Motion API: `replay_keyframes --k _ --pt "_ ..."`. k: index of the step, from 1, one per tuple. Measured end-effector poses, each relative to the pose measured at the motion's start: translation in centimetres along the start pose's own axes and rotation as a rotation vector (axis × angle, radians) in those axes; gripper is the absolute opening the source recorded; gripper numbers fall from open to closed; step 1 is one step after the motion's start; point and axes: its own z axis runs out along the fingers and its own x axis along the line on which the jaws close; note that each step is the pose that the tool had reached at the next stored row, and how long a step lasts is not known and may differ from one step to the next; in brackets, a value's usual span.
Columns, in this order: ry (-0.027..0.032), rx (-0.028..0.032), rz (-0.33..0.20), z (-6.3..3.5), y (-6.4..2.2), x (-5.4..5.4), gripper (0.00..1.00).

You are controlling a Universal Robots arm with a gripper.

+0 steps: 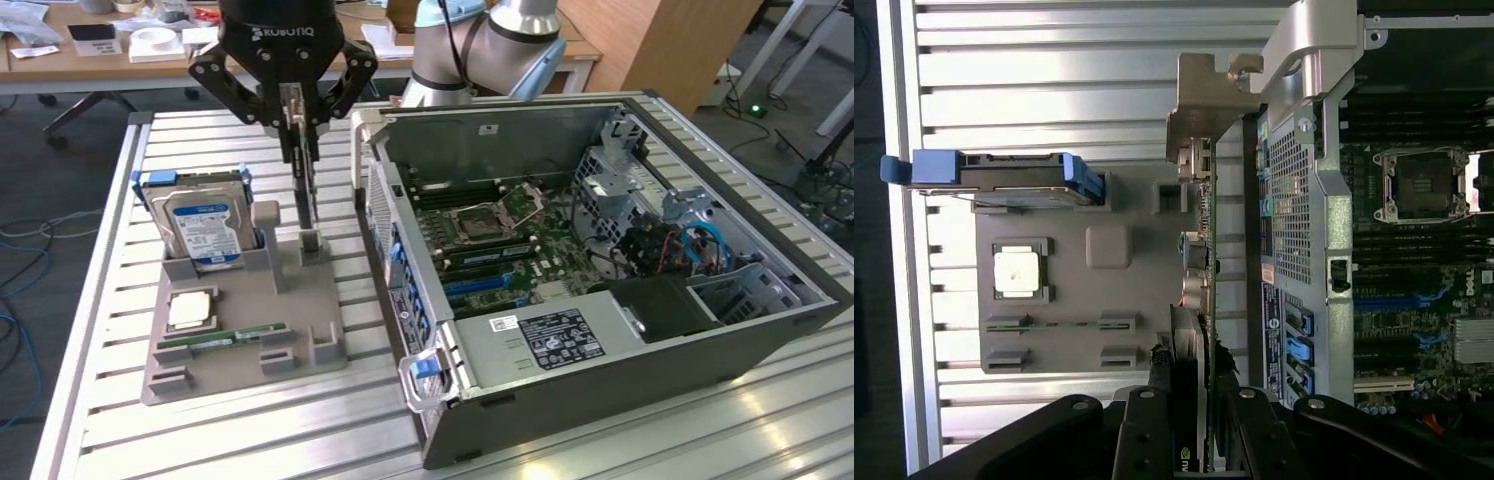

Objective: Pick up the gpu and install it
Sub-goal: 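Pick up the gpu and move the gpu toward the slot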

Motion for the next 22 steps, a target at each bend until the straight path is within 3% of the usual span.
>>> replay_keyframes --k 11,22 --pt "0.0000 -0.0003 0.000 0.03 0.05 -0.9 0.26" --pt "0.0000 -0.0004 0.000 0.08 0.17 -3.1 0.26"
